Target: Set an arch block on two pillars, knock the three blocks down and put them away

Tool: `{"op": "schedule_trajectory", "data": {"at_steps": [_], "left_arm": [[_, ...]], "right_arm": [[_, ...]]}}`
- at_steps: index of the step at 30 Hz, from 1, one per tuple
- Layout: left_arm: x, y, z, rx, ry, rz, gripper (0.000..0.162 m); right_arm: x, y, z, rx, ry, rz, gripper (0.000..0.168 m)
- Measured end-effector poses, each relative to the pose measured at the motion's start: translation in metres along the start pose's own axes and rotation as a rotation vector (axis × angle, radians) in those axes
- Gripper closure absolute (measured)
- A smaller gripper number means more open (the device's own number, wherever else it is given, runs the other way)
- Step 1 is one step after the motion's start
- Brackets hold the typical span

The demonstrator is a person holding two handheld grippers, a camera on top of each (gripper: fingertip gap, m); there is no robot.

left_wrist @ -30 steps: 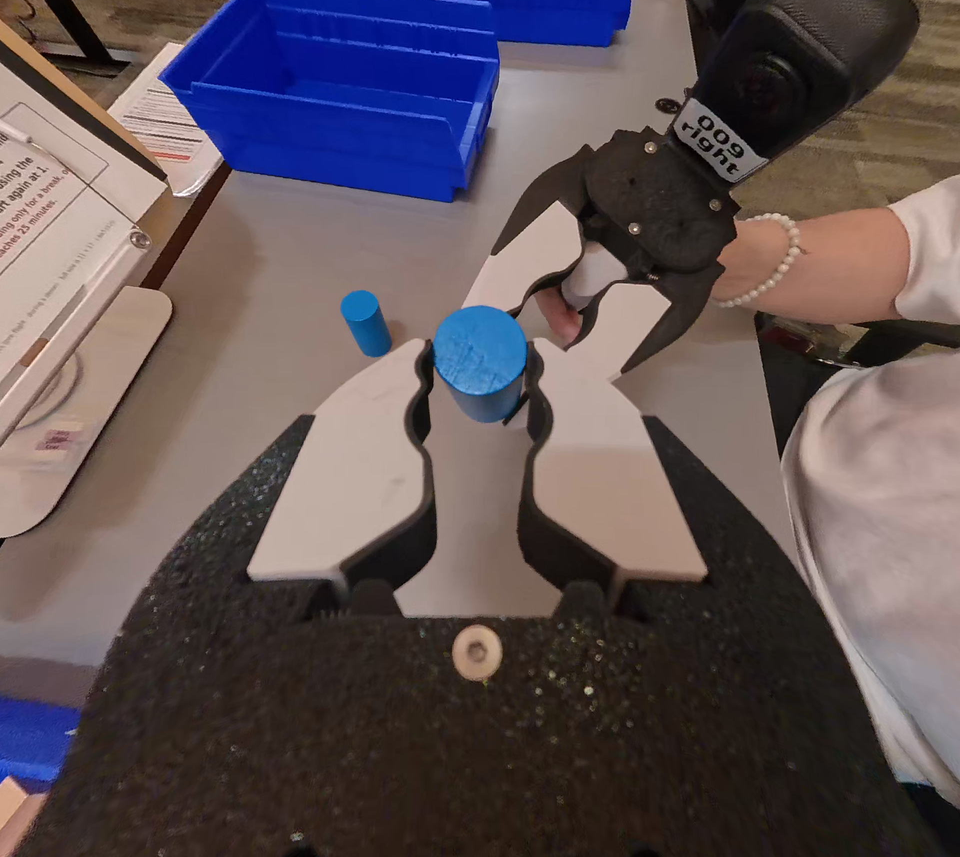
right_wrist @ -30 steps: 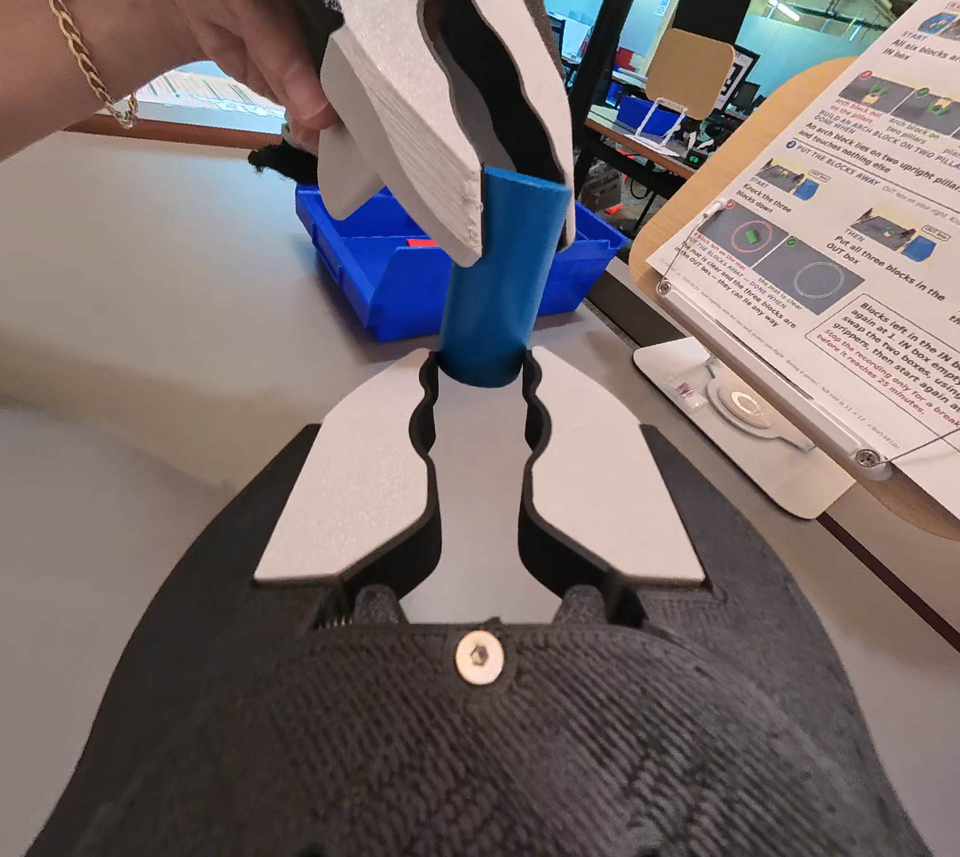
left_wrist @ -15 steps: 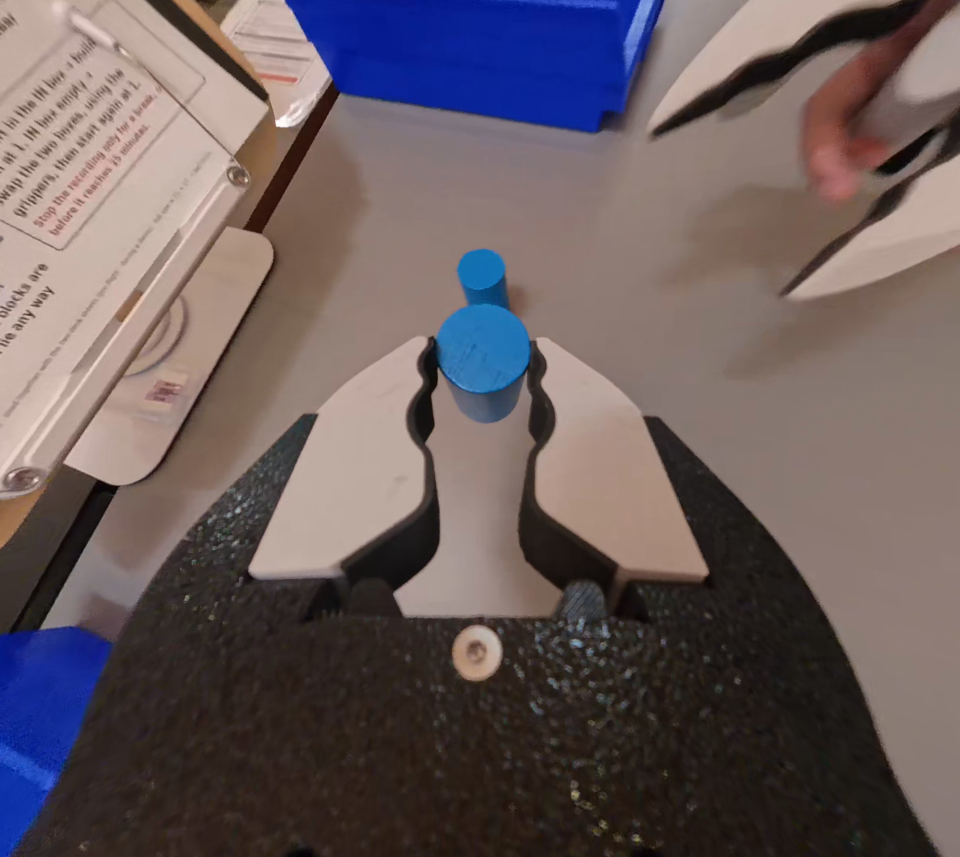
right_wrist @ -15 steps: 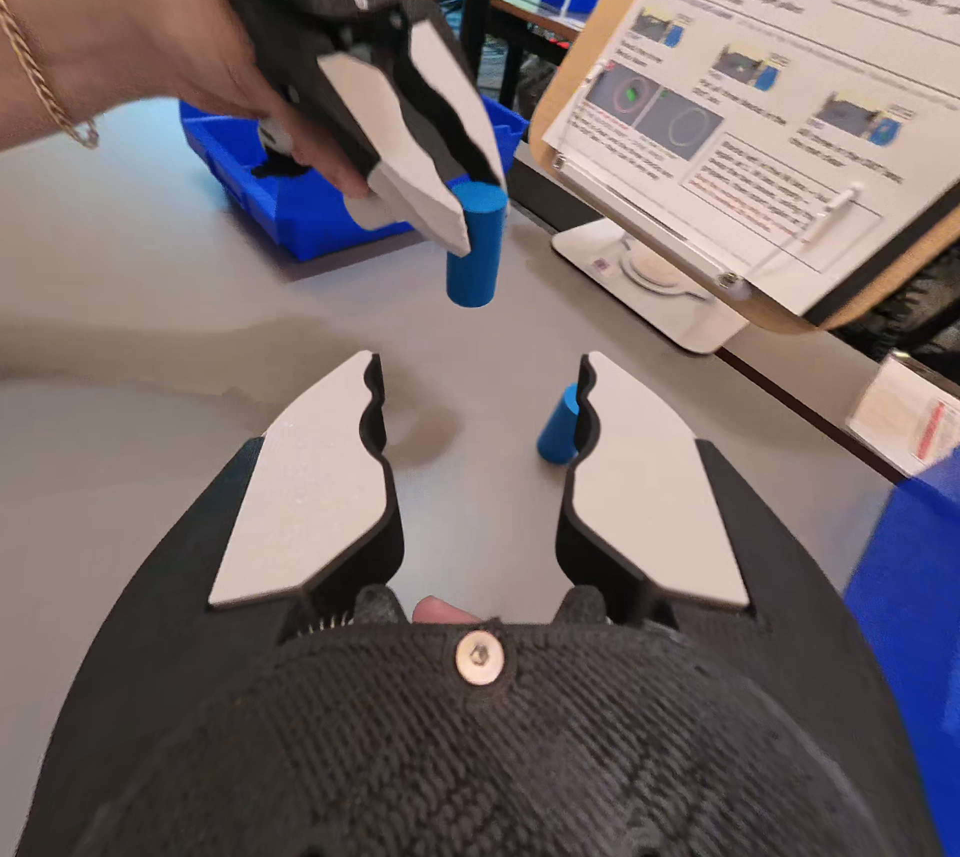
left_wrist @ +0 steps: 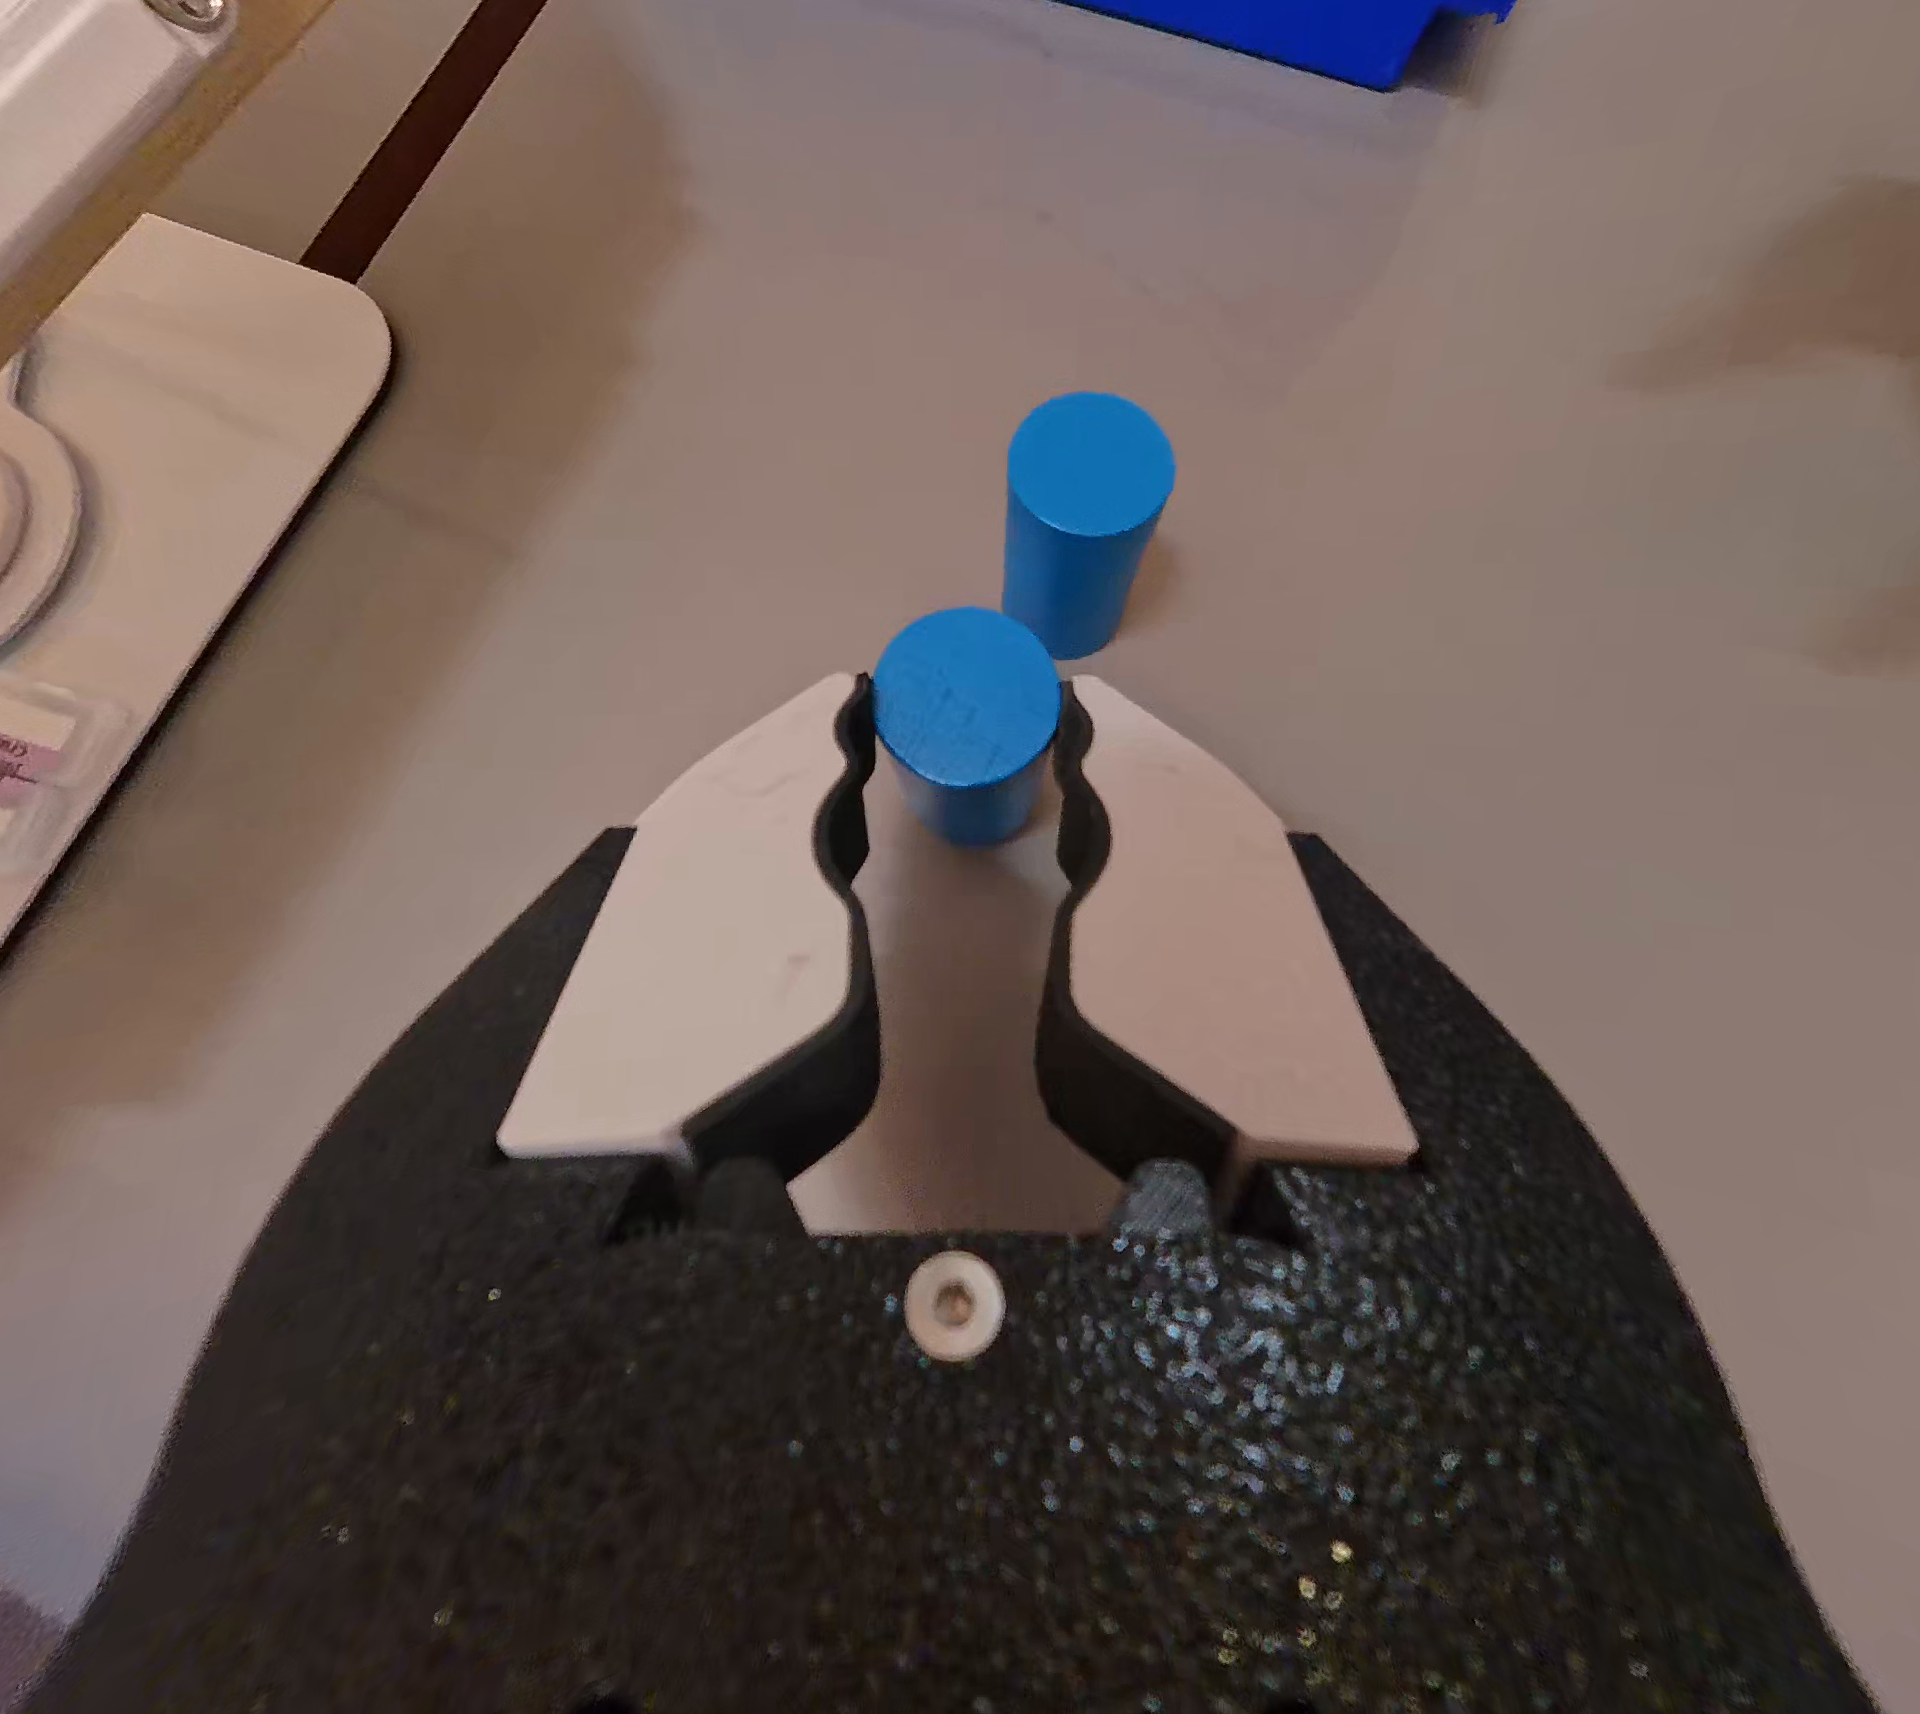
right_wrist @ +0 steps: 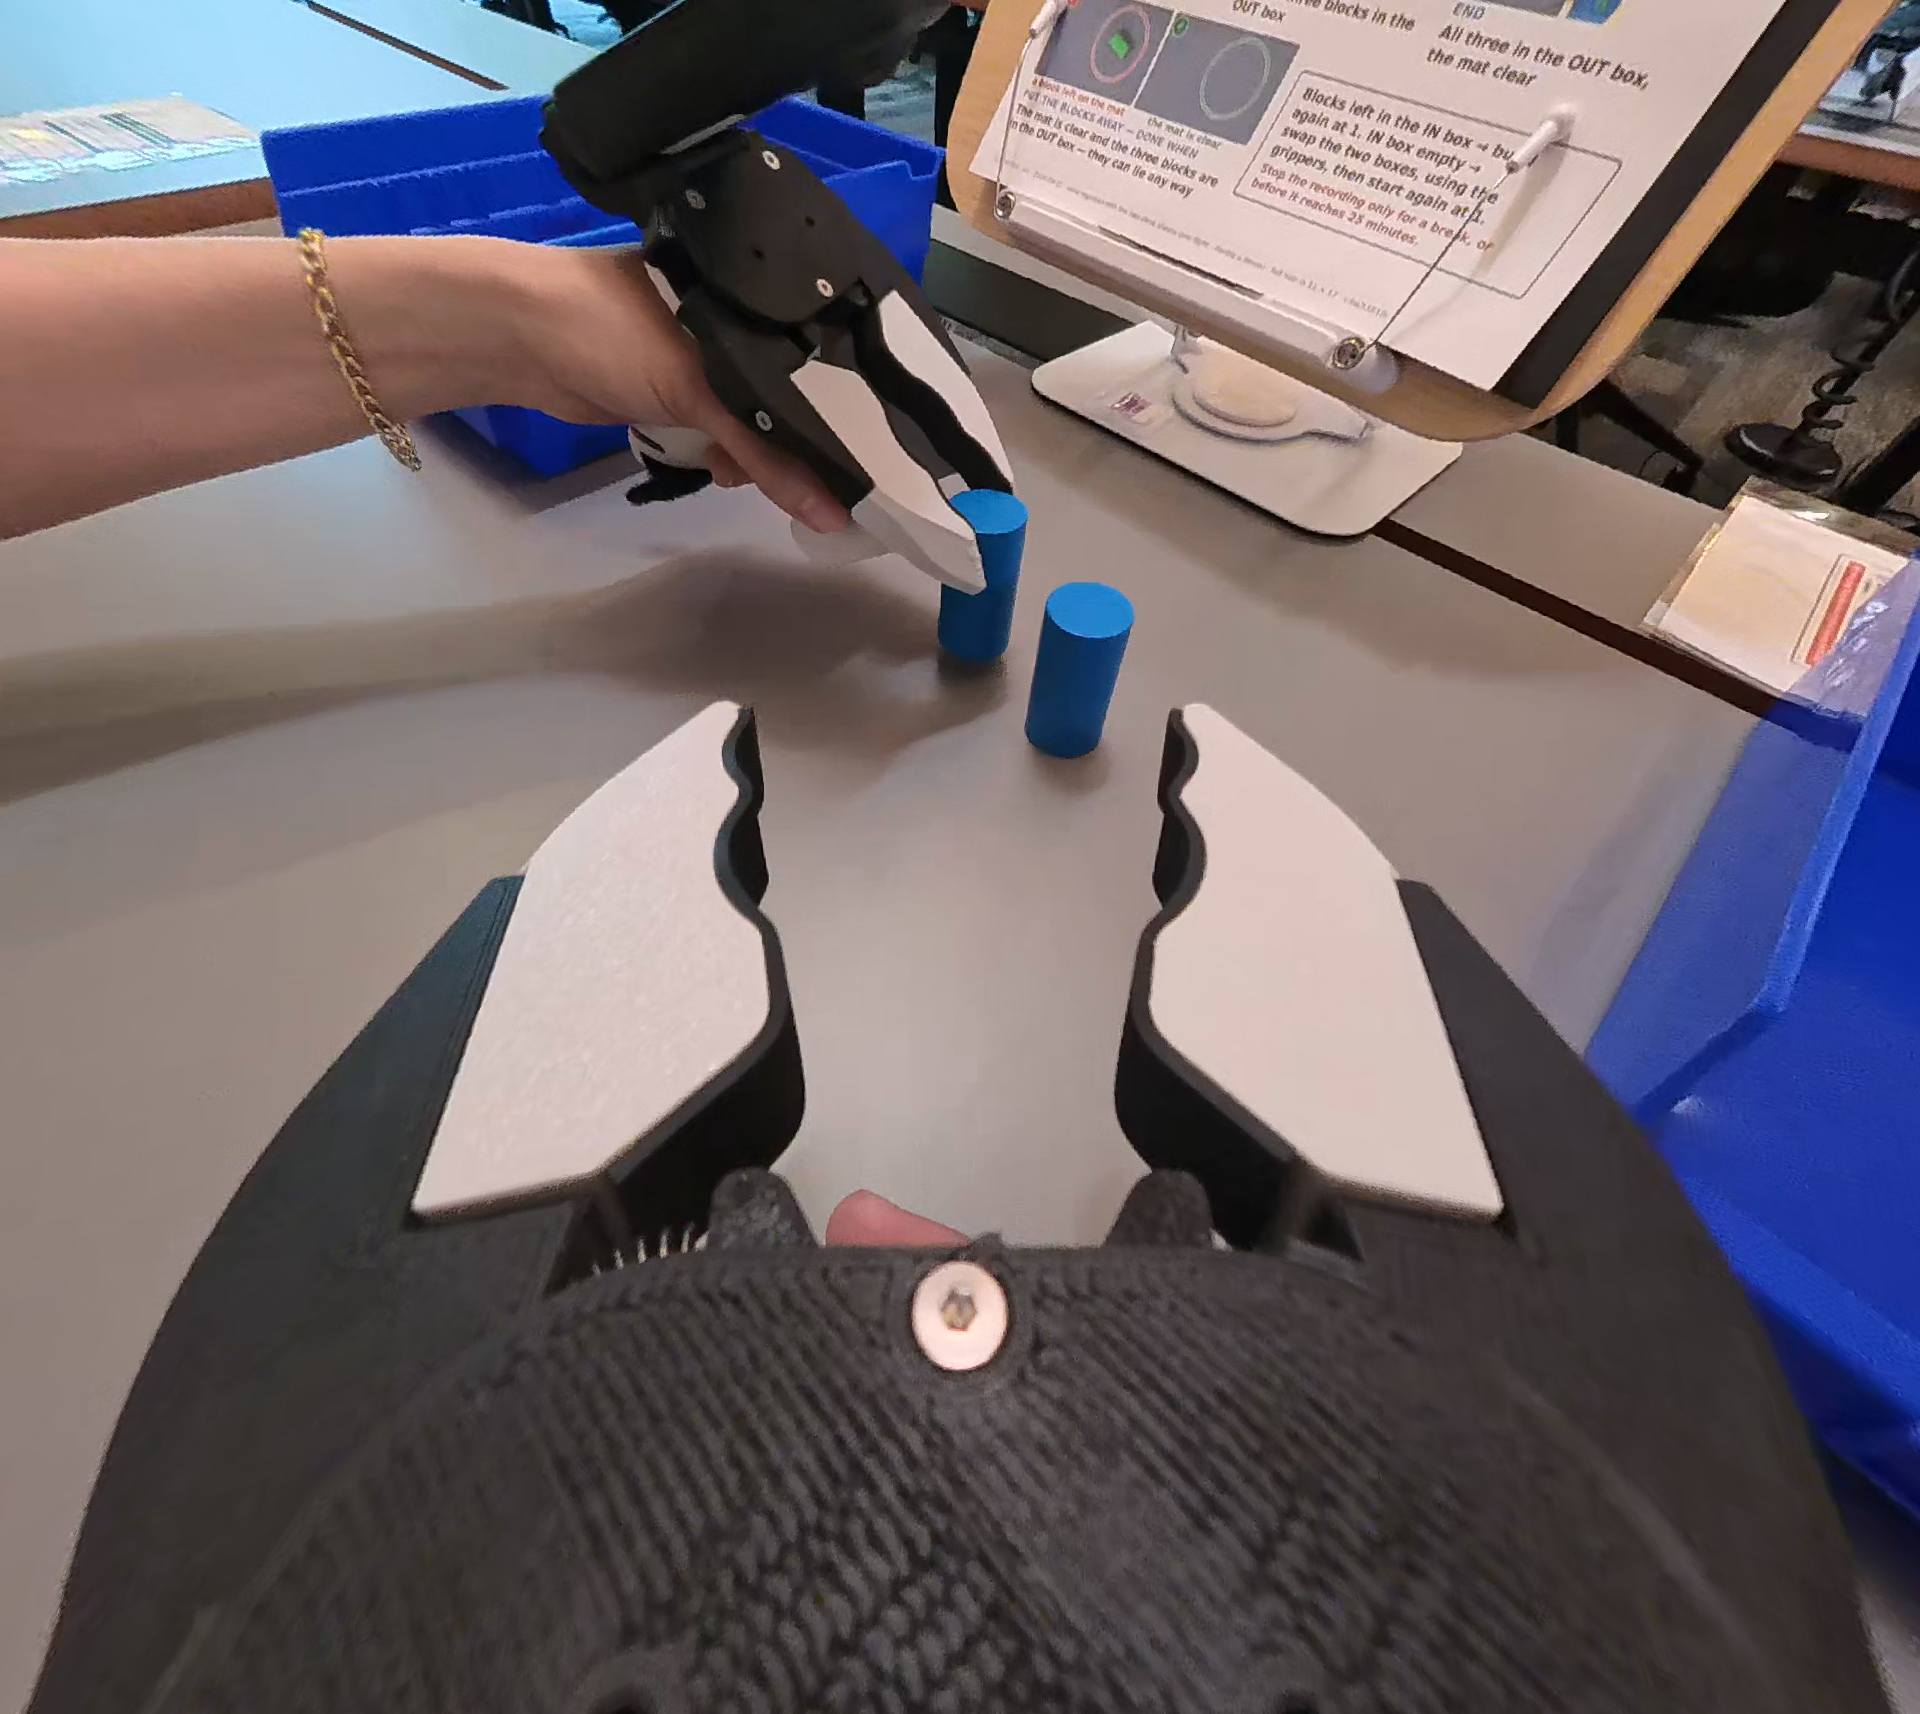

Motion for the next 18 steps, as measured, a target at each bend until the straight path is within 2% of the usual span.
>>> {"op": "schedule_trajectory", "data": {"at_steps": [1, 18], "left_arm": [[0.0011, -0.0001, -0.0005, 0.004, 0.004, -0.003, 0.129], [0.0094, -0.0060, 0.0043, 0.008, 0.045, -0.004, 0.129]], "right_arm": [[-0.0001, -0.0010, 0.0006, 0.002, 0.000, -0.002, 0.094], [0.0037, -0.0105, 0.0078, 0.026, 0.007, -0.019, 0.094]]}}
Point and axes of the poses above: each gripper's, where its closed fingertips meet, x out along the fingers, y out of its top, z = x × y across the jaws, the point moved 10 cm from there along -x, back along the fingers, and after that the axes turned 6 degrees about z, right-handed, at the moved point
